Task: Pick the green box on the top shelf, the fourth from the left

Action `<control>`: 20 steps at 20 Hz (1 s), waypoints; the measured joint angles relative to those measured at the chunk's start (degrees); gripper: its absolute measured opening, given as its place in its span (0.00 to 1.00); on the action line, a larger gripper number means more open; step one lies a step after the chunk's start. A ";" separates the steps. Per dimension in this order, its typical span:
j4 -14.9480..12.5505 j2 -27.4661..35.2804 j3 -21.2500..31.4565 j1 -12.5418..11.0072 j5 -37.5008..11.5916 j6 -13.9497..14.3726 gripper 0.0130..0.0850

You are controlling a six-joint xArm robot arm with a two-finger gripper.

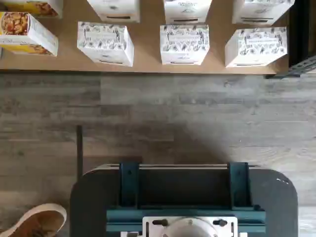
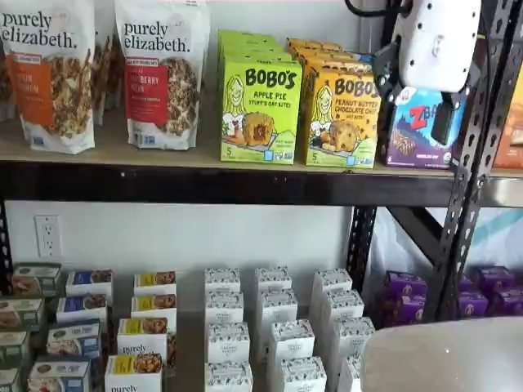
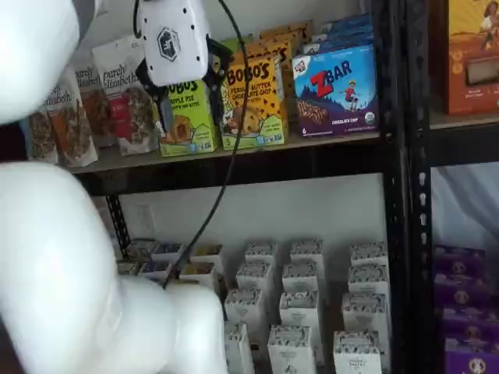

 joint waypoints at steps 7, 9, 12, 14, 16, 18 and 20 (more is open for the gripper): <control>3.17 -5.01 4.42 -2.92 -8.67 -2.12 1.00; 3.47 -4.89 4.31 -3.24 -8.47 -2.34 1.00; 3.88 -5.00 4.41 -3.56 -8.72 -2.56 1.00; 4.14 -5.04 4.44 -3.57 -8.83 -2.54 1.00; 4.76 -4.94 4.44 -3.72 -8.86 -2.51 1.00; 5.22 -4.81 4.49 -3.51 -9.12 -2.20 1.00; 5.36 -4.72 4.67 -2.56 -9.78 -1.36 1.00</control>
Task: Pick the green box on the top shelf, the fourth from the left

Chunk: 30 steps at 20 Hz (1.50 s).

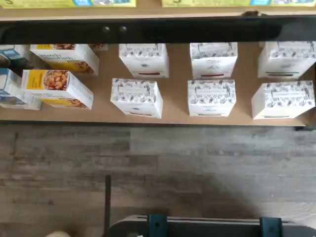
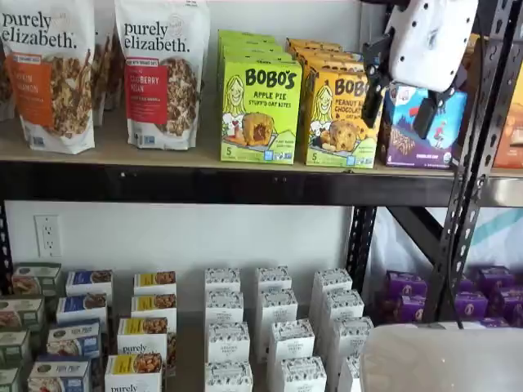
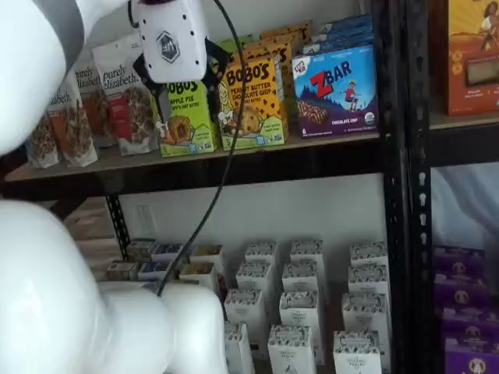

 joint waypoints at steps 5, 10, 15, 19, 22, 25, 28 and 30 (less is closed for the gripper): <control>-0.71 0.53 0.29 4.69 -2.85 4.10 1.00; -1.51 1.69 -0.34 8.91 -4.40 7.95 1.00; -0.83 3.51 -1.04 11.79 -5.97 10.76 1.00; -4.47 5.27 -1.60 16.87 -9.72 14.73 1.00; -8.66 6.15 -1.93 20.48 -12.72 17.64 1.00; -11.37 8.55 -3.78 23.04 -14.57 19.99 1.00; -11.76 11.30 -5.85 24.38 -15.92 21.29 1.00; -11.70 13.13 -7.28 25.16 -16.59 22.03 1.00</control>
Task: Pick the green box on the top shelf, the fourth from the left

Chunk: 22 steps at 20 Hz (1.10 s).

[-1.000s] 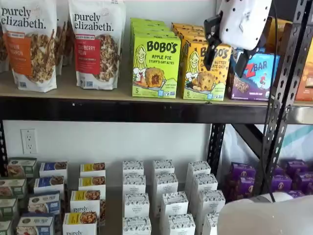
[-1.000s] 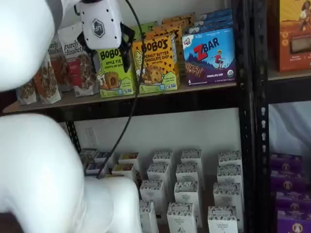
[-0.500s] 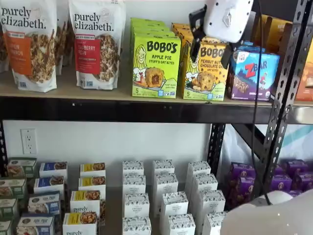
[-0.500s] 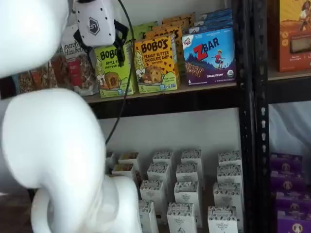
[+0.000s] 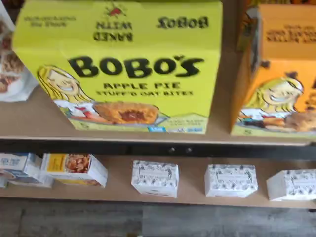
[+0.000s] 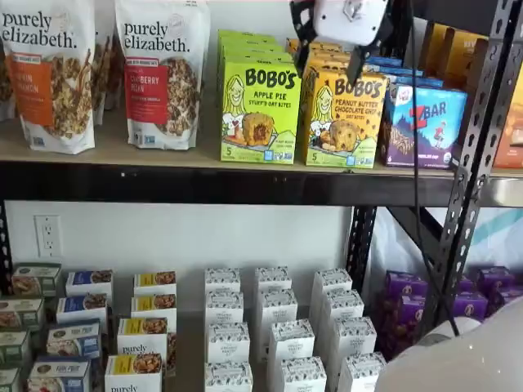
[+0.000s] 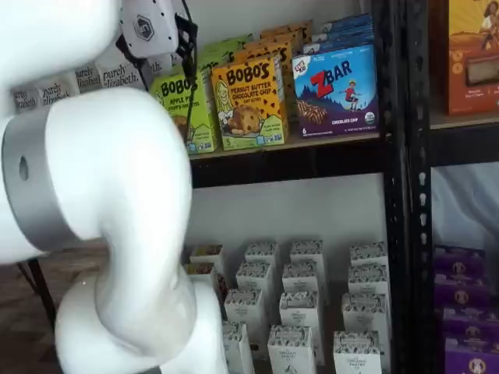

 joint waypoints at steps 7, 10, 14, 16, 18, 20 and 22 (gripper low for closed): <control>1.06 2.95 -1.51 0.27 -4.37 0.14 1.00; -0.84 4.68 -2.65 1.52 -5.43 1.41 1.00; -1.74 7.02 -4.01 2.13 -7.24 2.12 1.00; -0.47 7.86 -4.57 1.43 -7.71 1.38 1.00; 1.73 8.56 -4.96 0.21 -8.08 0.01 1.00; 4.31 9.33 -5.36 -1.33 -8.36 -1.69 1.00; 5.40 10.07 -5.82 -2.23 -8.30 -2.64 1.00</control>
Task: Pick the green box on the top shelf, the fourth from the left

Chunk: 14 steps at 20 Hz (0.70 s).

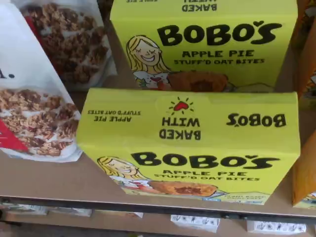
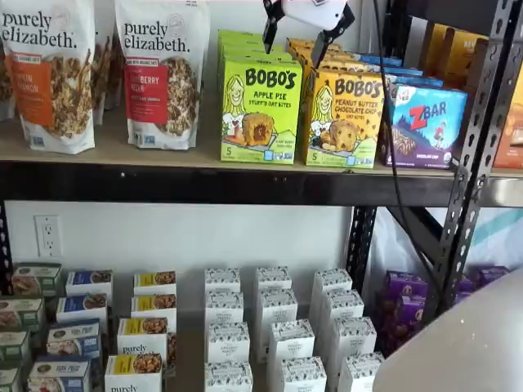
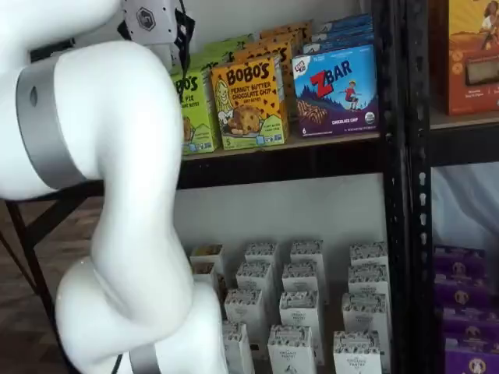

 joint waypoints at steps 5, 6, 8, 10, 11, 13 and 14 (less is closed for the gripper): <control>0.09 0.96 -0.29 -0.93 -0.19 -0.88 1.00; -0.11 1.05 -0.30 -0.93 -0.19 -0.85 1.00; -0.47 1.15 -0.25 -0.83 -0.29 -0.69 1.00; -0.72 1.22 -0.17 -0.57 -0.29 -0.42 1.00; -0.81 1.23 -0.13 -0.44 -0.29 -0.27 1.00; -1.00 1.22 -0.02 -0.15 -0.31 0.02 1.00; -1.12 1.23 -0.02 -0.01 -0.24 0.18 1.00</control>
